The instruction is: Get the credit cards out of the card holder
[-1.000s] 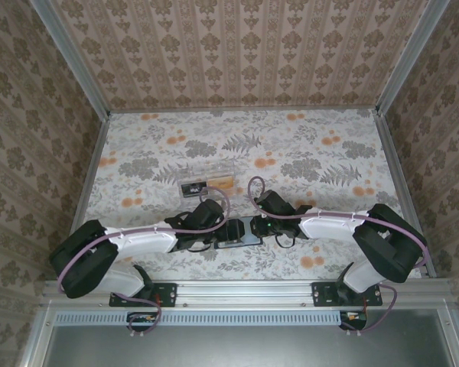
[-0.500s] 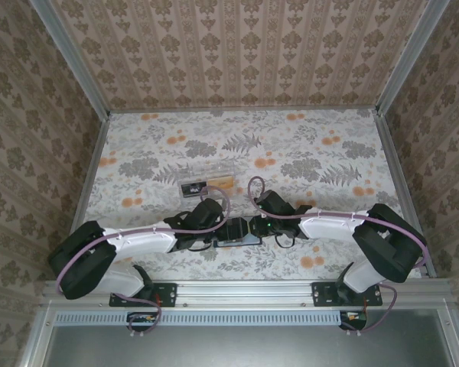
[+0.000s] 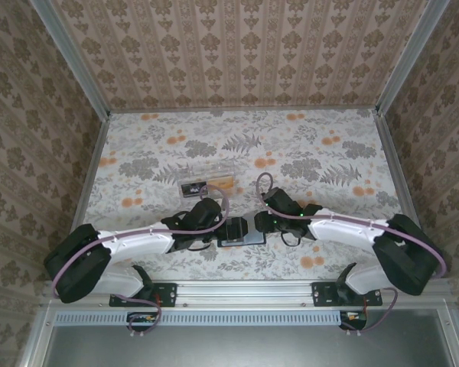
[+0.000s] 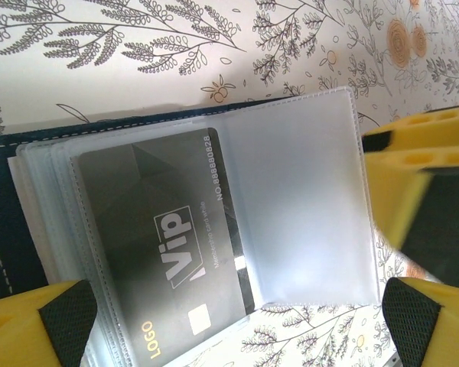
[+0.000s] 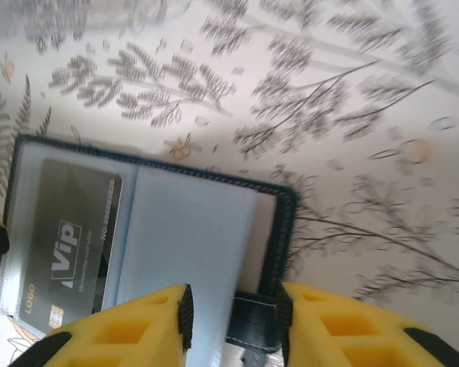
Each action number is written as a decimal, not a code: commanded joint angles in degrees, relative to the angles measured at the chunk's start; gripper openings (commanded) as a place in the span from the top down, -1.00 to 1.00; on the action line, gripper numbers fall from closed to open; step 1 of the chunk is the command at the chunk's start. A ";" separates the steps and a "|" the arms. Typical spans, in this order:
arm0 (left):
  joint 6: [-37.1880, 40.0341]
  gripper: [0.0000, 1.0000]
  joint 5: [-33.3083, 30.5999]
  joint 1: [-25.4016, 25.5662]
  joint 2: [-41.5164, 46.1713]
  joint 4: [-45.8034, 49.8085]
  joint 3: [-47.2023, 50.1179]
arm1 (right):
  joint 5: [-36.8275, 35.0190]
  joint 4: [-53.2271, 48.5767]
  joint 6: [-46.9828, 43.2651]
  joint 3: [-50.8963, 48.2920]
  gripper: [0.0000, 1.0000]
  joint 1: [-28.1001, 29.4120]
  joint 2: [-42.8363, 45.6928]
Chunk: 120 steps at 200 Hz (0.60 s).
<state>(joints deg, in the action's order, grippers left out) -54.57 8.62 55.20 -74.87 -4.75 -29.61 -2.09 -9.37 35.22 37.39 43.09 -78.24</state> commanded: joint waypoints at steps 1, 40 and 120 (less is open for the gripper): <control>1.48 -1.00 -0.48 -0.26 2.68 2.95 -0.23 | -6.92 -6.18 1.21 -0.03 0.22 -1.05 5.70; 1.86 -0.97 -2.47 -3.36 10.35 8.26 2.01 | -0.81 -6.16 -0.81 0.69 0.23 -1.48 12.29; 1.57 0.54 0.48 -8.05 12.76 7.29 4.40 | 14.60 0.43 3.75 6.17 0.49 2.50 1.00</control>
<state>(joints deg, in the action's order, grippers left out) -53.74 7.57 47.42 -61.04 4.08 -25.26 6.13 -11.35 35.79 41.25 44.29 -72.82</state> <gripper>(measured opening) 0.325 0.282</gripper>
